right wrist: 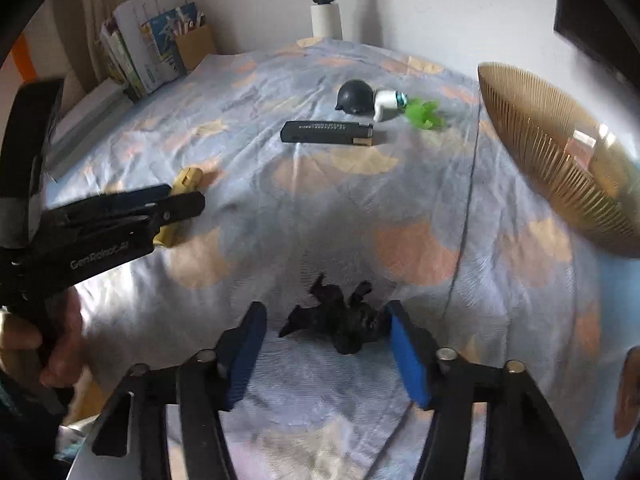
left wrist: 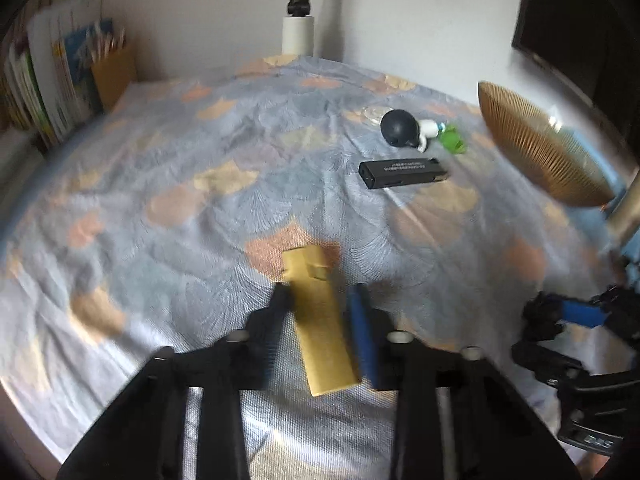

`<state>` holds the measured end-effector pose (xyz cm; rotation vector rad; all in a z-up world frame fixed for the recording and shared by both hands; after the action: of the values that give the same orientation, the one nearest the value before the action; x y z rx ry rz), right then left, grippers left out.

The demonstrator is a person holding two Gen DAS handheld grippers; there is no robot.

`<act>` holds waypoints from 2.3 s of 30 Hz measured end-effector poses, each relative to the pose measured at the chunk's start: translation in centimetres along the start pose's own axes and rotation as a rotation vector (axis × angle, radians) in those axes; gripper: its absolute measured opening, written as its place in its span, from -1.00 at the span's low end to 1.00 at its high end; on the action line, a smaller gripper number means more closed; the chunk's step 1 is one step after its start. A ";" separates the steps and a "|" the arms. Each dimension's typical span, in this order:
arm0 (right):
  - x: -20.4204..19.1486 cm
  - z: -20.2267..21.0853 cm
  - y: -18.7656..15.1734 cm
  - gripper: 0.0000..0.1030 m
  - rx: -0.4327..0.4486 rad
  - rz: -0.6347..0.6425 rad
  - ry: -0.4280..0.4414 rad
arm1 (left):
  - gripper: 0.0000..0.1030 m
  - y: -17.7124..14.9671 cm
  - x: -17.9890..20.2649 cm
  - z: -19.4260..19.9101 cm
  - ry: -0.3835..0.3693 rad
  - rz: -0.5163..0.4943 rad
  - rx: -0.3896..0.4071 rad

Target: Organize rigid objects

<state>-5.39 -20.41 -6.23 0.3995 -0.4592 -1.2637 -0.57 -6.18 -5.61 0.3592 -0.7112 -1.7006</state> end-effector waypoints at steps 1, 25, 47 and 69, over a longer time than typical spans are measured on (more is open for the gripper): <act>-0.1 0.0 -0.1 -0.04 0.006 0.019 -0.011 | -0.59 0.0 0.2 0.1 -0.019 0.000 0.001; 20.1 13.4 8.8 -0.05 0.309 -0.260 -0.296 | -0.67 17.6 16.3 6.0 -0.507 -0.069 0.289; 25.8 9.0 7.6 0.29 0.236 -0.482 -0.231 | 0.51 17.1 18.4 0.4 -0.446 -0.149 0.196; 5.5 4.1 5.8 0.55 0.174 -0.196 -0.024 | 0.51 5.9 -2.3 -0.9 -0.110 0.055 0.116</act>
<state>-1.60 -24.40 0.82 0.5879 -0.5635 -1.4237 5.06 -4.89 -2.90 0.3253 -0.8956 -1.6405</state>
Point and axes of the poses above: each gripper's, at about its wrist camera, not at the fingertips, and z roughly against the way its jaws point, x to its right, y to its top, the point moved 9 cm from there along -z, roughly the way its jaws point, and after that the axes turned 8 degrees about -y, right-handed, at the moved point
